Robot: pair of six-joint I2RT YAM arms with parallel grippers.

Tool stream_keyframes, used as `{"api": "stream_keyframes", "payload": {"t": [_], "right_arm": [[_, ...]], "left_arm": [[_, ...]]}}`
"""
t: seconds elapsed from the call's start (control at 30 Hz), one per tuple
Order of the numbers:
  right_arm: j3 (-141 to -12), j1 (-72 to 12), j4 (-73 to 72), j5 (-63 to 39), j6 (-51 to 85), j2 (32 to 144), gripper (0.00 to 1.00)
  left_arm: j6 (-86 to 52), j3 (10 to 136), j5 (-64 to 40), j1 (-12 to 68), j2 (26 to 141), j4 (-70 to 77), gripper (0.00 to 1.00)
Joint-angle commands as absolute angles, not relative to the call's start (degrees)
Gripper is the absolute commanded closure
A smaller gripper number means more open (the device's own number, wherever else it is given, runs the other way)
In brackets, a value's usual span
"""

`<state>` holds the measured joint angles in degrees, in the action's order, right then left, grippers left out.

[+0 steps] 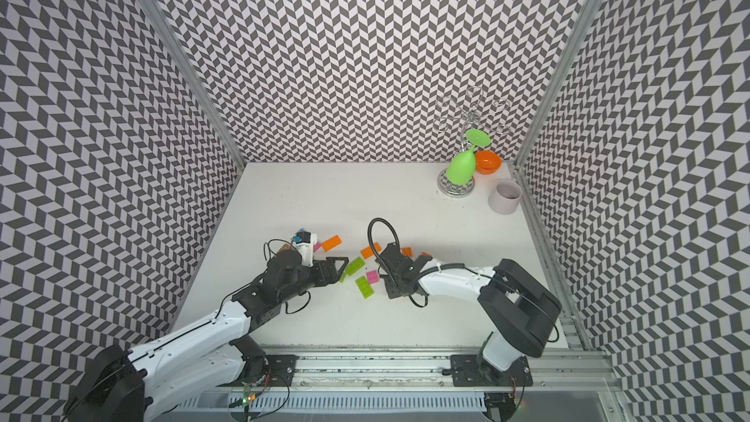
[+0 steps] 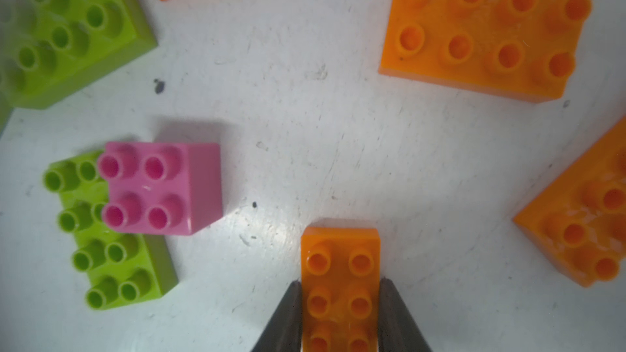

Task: Assemble a small pinwheel with lego
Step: Move the lego brick at the center of the board, then pick up the lego brick from the center of the board.

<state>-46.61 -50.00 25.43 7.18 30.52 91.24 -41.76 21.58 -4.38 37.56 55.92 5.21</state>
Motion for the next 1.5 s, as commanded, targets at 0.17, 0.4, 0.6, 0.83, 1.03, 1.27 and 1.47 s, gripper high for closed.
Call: {"api": "stream_keyframes", "payload": {"t": [0.17,0.4,0.6,0.83,1.03,1.27,1.47], "right_arm": [[-44.3,-49.04,30.47,7.44,32.54,91.73,0.63],[-47.86,-48.34,30.37,6.55,32.52,89.62,0.39],[-50.27,-45.58,28.86,7.51,34.28,83.59,0.29],[-49.74,-32.84,26.81,5.53,35.09,81.31,0.28],[-52.67,-28.94,28.57,7.74,34.92,86.97,0.29],[-52.66,-28.47,27.86,8.13,35.87,91.42,0.33],[-52.74,-28.4,28.07,8.05,35.42,93.77,0.38]], "left_arm": [[-41.13,24.8,-5.14,39.76,60.3,9.53,0.12],[-40.33,26.12,-3.72,39.64,59.87,8.72,0.06],[-37.85,29.25,-1.52,38.09,59.76,6.51,0.01],[-33.99,34.44,-1.13,37.85,65.11,7.21,0.02],[-32.29,39.55,0.02,39.3,71.95,7.05,0.02],[-32.44,41.46,-2.8,39.98,75.97,8.6,0.02],[-33.03,40.27,-3.16,39.99,76.55,9.04,0.02]]}}
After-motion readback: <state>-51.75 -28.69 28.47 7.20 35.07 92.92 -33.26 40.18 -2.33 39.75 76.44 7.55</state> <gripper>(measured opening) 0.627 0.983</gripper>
